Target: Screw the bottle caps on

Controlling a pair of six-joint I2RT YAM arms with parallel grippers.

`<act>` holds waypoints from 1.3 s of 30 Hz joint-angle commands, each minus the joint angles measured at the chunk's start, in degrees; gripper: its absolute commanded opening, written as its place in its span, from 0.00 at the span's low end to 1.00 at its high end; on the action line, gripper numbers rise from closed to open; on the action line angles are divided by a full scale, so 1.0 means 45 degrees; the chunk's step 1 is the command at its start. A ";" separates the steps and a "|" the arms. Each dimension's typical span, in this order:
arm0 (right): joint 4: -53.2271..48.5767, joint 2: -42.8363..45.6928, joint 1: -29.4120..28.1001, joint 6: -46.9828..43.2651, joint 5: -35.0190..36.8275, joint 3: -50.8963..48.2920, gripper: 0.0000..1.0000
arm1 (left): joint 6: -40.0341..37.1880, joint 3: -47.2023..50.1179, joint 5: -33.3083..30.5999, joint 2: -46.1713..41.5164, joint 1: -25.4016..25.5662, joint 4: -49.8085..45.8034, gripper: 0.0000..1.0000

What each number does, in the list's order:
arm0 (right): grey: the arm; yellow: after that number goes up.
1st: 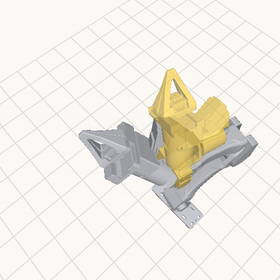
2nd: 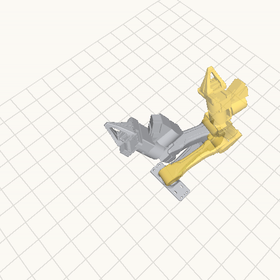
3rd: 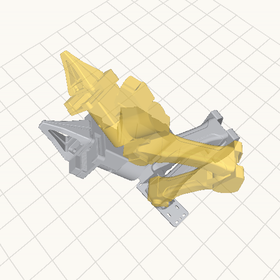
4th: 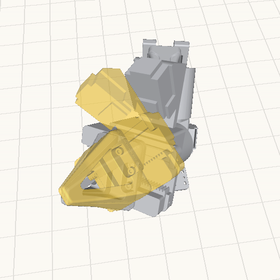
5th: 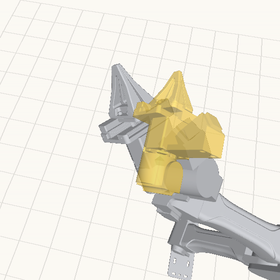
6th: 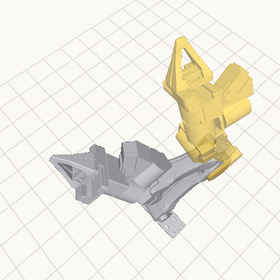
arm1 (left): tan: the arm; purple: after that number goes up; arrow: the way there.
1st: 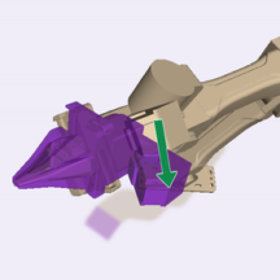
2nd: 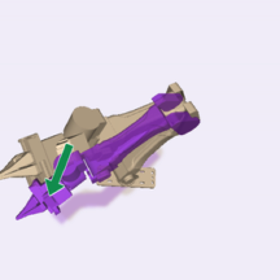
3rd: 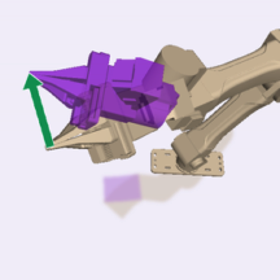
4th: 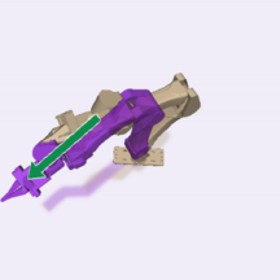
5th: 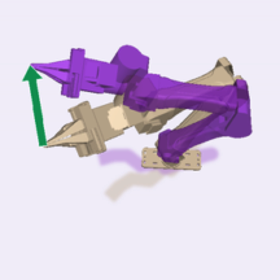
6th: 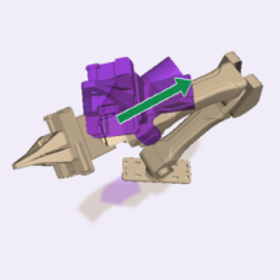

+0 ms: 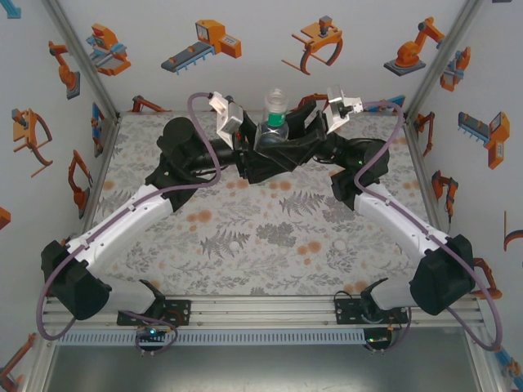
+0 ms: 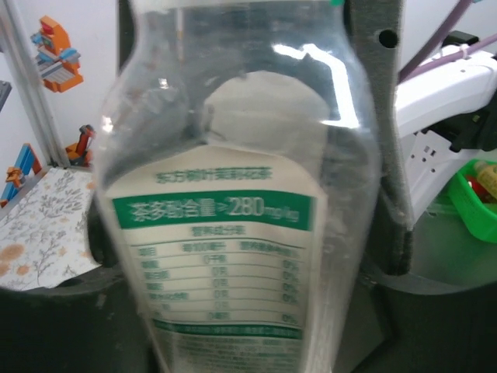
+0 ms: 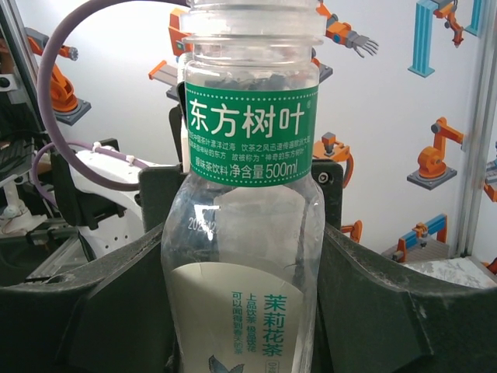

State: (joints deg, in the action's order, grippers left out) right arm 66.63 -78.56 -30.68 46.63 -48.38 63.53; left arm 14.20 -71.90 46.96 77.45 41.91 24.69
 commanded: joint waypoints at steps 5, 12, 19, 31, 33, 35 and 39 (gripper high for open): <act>-0.0212 0.0447 -0.0073 -0.0880 0.0394 0.0359 0.06 | -0.0370 -0.0243 0.0288 -0.0195 0.0023 -0.0192 0.42; -0.1202 0.0980 -0.0068 -0.1758 0.0962 0.0122 0.59 | -0.1011 0.0092 -0.0217 -0.0665 -0.0206 -0.1166 0.39; -0.4160 0.2563 0.0156 -0.3847 0.2160 -0.0755 0.78 | -0.1915 0.0561 -0.1748 -0.1449 -0.0869 -0.3060 0.34; -1.6421 0.3753 0.0060 -0.6646 0.6160 0.0401 0.68 | -0.2975 0.1401 -0.6303 -0.2908 -0.1714 -0.6599 0.00; -1.7692 0.3591 -0.0025 -0.6488 0.6859 0.0505 0.65 | -0.3047 0.1566 -0.6577 -0.3131 -0.1817 -0.6813 0.00; -1.8800 0.3369 -0.0197 -0.6369 0.7457 0.0543 0.63 | -0.3180 0.1697 -0.6714 -0.3285 -0.1873 -0.7089 0.00; -2.0315 0.2801 -0.0767 -0.5805 0.8592 0.0470 0.59 | -0.3147 0.1793 -0.7120 -0.3439 -0.1979 -0.7664 0.00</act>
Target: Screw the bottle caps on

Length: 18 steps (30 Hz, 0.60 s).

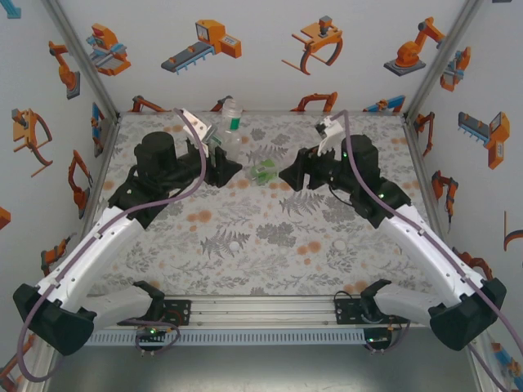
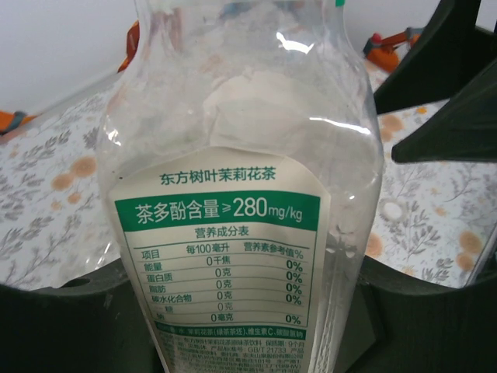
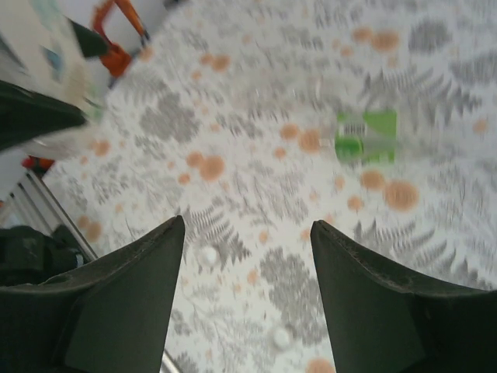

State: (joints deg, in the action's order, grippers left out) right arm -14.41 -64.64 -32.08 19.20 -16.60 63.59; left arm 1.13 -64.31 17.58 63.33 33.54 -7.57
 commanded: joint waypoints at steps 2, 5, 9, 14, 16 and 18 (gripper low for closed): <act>-0.3071 -0.0615 -0.0708 0.0843 0.2027 0.0392 0.56 | -0.0043 0.0215 -0.0749 -0.0377 -0.0167 -0.0523 0.00; -0.4297 -0.0888 -0.0763 0.2137 0.3045 -0.0147 0.54 | 0.0174 0.0395 -0.0785 -0.0392 -0.0207 -0.0394 0.00; -0.5569 -0.0894 -0.0710 0.3228 0.4127 -0.1349 0.54 | 0.0214 0.0556 -0.0665 -0.0333 -0.0207 -0.0297 0.00; -0.5959 -0.0679 0.0254 0.4338 0.4001 -0.2995 0.52 | 0.0419 0.0768 -0.0494 -0.0233 -0.0207 -0.0024 0.00; -0.6032 -0.0599 0.0986 0.4453 0.3567 -0.3463 0.51 | 0.0473 0.0794 -0.0414 -0.0171 -0.0207 0.0029 0.00; -0.6123 -0.0456 0.1486 0.4195 0.3450 -0.3896 0.52 | 0.0558 0.0815 -0.0311 -0.0076 -0.0207 0.0136 0.00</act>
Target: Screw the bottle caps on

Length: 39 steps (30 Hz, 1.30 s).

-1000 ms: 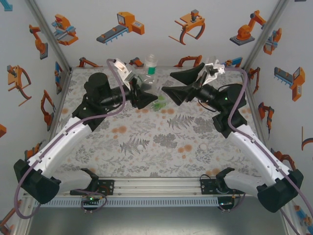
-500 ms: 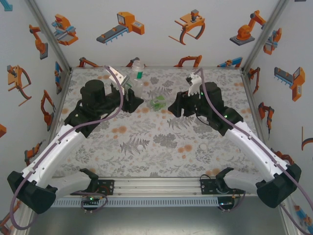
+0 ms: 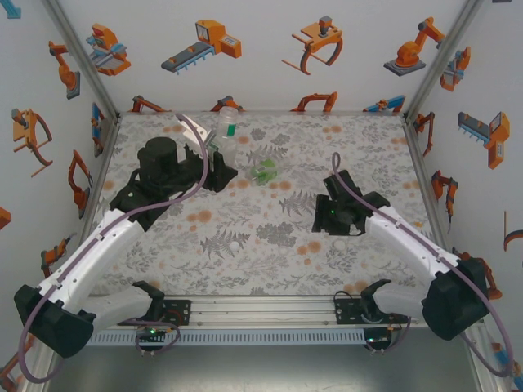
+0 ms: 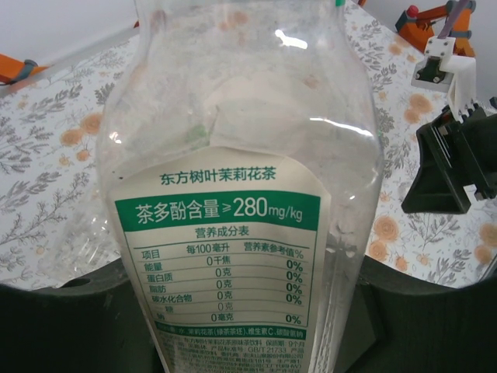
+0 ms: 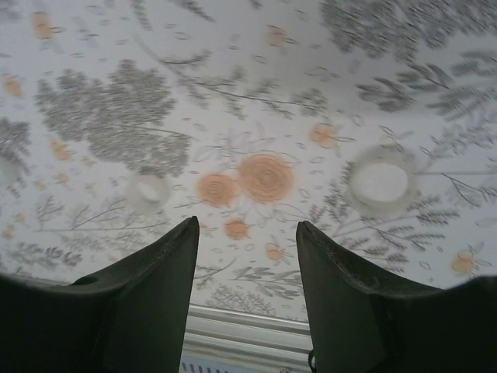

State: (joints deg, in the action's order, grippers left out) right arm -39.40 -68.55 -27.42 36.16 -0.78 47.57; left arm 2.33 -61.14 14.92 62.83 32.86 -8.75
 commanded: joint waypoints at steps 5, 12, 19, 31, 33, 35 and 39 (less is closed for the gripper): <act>-0.0601 0.0615 0.1412 0.0026 -0.0022 -0.1342 0.56 | 0.0381 0.0131 0.0458 0.0216 -0.0057 0.0558 0.00; -0.0536 0.0244 0.2162 -0.0146 0.0746 -0.1869 0.64 | 0.0502 0.0199 0.0542 0.0312 -0.0061 0.0719 0.00; 0.0604 -0.0881 0.2305 -0.0315 0.0605 -0.1823 0.65 | 0.0692 0.0324 0.0435 0.0238 -0.0066 0.0936 0.00; 0.1409 -0.2168 0.2324 -0.0683 0.1099 -0.1767 0.55 | 0.0753 0.0391 0.0301 0.0252 -0.0061 0.0956 0.00; 0.1426 -0.2206 0.2324 -0.0702 0.1149 -0.1782 0.54 | 0.0772 0.0368 0.0323 0.0295 -0.0057 0.0954 0.00; 0.1434 -0.2227 0.2327 -0.0746 0.1207 -0.1781 0.52 | 0.0772 0.0370 0.0333 0.0305 -0.0057 0.0984 0.00; 0.1399 -0.2259 0.2330 -0.0867 0.1208 -0.1728 0.46 | 0.0772 0.0375 0.0289 0.0296 -0.0057 0.1067 0.00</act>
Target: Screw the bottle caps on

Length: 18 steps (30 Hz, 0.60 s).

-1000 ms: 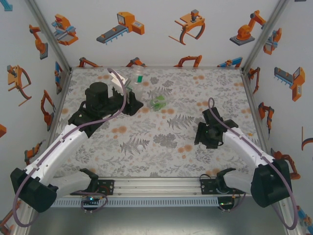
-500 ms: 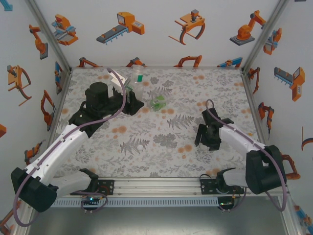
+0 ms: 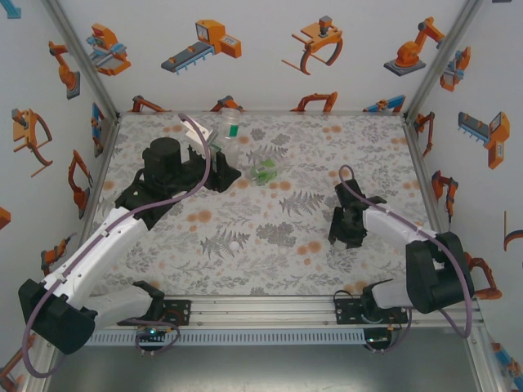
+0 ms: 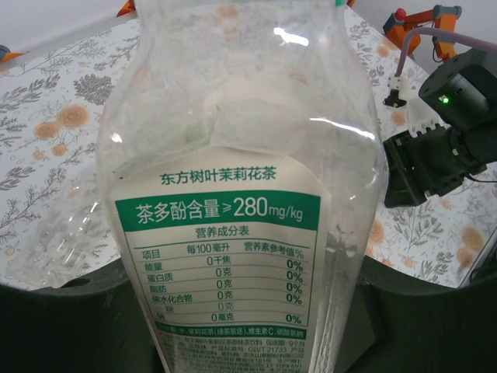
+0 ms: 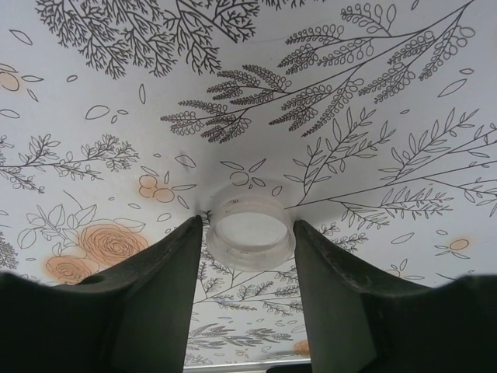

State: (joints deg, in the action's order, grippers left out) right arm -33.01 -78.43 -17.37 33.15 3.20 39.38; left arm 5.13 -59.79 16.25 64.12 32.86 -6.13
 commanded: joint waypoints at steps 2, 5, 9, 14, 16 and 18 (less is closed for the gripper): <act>-0.0102 -0.0015 0.0104 -0.0244 0.0343 0.0209 0.43 | 0.0123 0.0075 -0.0049 0.0009 -0.0057 0.0494 0.00; -0.0153 0.0027 0.0071 -0.0295 0.0162 0.0505 0.39 | 0.0111 0.0068 -0.0094 0.0000 -0.0066 0.0466 0.00; 0.0123 -0.0391 -0.0166 -0.0084 -0.0305 0.1054 0.37 | 0.0131 0.0123 -0.0123 0.0000 -0.0057 0.0465 0.00; 0.0254 -0.2123 -0.1444 0.0016 -0.0288 0.2796 0.37 | 0.0170 0.0205 -0.0188 -0.0012 -0.0057 0.0535 0.00; 0.0242 -0.2829 -0.1996 -0.0031 -0.0121 0.3540 0.37 | 0.0179 0.0201 -0.0192 -0.0046 -0.0057 0.0544 0.00; 0.0148 -0.3609 -0.2555 -0.0033 0.0004 0.4466 0.37 | 0.0189 0.0217 -0.0228 -0.0084 -0.0057 0.0522 0.00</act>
State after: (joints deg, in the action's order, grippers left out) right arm -32.23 -91.57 -26.24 32.93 2.46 55.16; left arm 5.28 -59.33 15.64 64.14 32.86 -5.56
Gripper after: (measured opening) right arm 0.422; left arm 0.549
